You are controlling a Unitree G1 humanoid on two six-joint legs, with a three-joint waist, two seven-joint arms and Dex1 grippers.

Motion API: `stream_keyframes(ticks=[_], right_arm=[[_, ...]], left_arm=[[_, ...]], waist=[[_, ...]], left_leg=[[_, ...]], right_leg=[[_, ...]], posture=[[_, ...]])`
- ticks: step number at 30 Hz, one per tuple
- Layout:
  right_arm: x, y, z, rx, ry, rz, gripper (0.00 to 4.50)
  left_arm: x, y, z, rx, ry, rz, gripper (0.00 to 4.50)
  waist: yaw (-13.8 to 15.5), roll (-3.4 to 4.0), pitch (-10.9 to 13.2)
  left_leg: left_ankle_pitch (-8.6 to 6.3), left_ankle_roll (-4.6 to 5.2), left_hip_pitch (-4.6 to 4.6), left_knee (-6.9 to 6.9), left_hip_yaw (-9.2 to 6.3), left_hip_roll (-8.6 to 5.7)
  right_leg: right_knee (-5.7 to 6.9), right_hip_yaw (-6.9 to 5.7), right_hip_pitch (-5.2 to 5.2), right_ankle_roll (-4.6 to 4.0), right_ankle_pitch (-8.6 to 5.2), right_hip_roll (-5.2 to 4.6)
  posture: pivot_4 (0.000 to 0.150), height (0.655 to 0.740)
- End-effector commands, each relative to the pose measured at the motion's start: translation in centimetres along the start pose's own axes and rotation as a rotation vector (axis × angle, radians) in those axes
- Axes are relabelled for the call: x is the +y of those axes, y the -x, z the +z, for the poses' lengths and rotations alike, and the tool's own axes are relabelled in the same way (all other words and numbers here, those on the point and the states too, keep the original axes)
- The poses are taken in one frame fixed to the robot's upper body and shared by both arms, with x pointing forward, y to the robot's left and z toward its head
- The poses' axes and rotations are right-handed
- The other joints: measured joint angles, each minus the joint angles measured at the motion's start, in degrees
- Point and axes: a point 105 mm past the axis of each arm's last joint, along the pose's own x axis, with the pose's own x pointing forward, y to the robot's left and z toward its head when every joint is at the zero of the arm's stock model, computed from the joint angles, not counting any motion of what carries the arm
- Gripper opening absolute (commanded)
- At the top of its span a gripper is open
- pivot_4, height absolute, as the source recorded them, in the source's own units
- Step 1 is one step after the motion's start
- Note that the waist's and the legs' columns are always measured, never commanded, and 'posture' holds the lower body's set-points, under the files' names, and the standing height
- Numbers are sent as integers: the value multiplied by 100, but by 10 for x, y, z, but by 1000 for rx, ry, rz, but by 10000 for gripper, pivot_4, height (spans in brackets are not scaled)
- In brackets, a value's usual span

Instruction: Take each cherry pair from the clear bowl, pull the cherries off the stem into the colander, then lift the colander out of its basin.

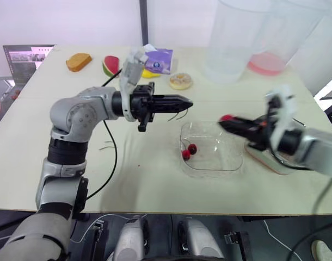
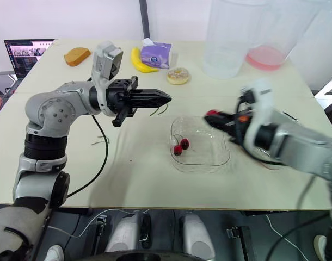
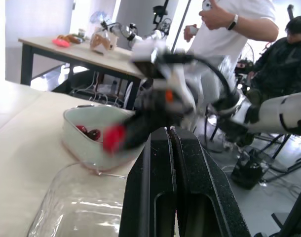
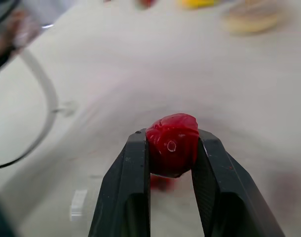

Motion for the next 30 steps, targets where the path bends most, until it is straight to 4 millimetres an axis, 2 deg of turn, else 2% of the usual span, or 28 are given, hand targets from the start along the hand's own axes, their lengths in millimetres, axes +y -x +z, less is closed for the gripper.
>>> stream_keyframes(ticks=[1,4,9,11,12,13,17,18,19,23,25,26,27,30], right_arm=[[-38,24,-1,3,32,-195,6827],[-62,37,-17,58,39,-324,6827],[-83,43,-42,126,39,-432,6827],[-91,46,-44,126,43,-477,6827],[-90,46,-41,110,43,-471,16706],[-89,46,-39,99,46,-464,20011],[-80,48,-20,17,48,-409,40152],[-78,50,-15,-1,52,-399,44329],[-75,52,-7,-27,57,-382,44329],[-43,52,19,-131,144,-231,44329],[-1,46,25,-198,186,-11,44329],[21,42,22,-200,239,94,44329],[34,41,18,-194,272,159,44329],[60,32,-1,-155,306,279,44329]], left_arm=[[-8,-1,7,-12,-36,-23,0],[-9,-1,6,-11,-34,-23,0],[-9,-1,5,-7,-34,-25,0],[-9,-1,5,-6,-34,-26,0],[-9,-1,5,-5,-35,-26,0],[-9,-1,5,-5,-35,-26,0],[-9,-1,5,-2,-36,-26,0],[-9,0,5,-1,-37,-25,0],[-9,0,5,0,-38,-23,0],[-8,5,5,8,-39,0,0],[-7,14,1,28,-37,42,0],[-5,20,-3,40,-31,72,0],[-4,23,-5,48,-27,91,0],[-2,35,-13,77,-30,153,0]], waist=[[-10,1,0],[-21,3,-1],[-20,3,-2],[-11,3,-1],[-11,3,-1],[-10,3,-1],[-12,3,-1],[-10,3,-1],[-9,3,-1],[-12,3,-1],[-30,3,-1],[-39,4,-1],[-41,4,-2],[-27,2,0]], left_leg=[[1,-2,2,-3,-1,3],[4,-7,5,-7,0,3],[6,-11,12,-6,2,1],[6,-11,12,-6,2,1],[6,-11,12,-6,2,0],[6,-11,12,-6,3,-1],[7,-11,13,-6,3,-1],[7,-12,13,-6,2,-1],[7,-11,13,-6,3,-1],[6,-11,13,-6,1,-1],[6,-11,15,-8,1,0],[6,-11,15,-10,0,2],[7,-11,16,-12,0,3],[7,-12,18,-13,-6,4]], right_leg=[[0,1,2,0,0,4],[0,4,1,0,0,7],[5,7,3,1,0,8],[6,7,4,1,0,8],[6,7,4,1,0,8],[5,7,4,2,0,7],[6,7,4,2,0,9],[6,7,4,2,0,9],[6,7,4,1,0,9],[6,6,5,1,0,10],[6,7,5,1,0,10],[6,7,5,1,0,12],[6,7,5,1,0,13],[6,3,9,1,0,12]], posture=[[1500,7400],[1500,7400],[1500,7400],[1500,7400],[1500,7400],[1500,7400],[1500,7400],[1500,7400],[1500,7400],[1500,7400],[1500,7400],[1500,7400],[1500,7400],[1500,7400]])
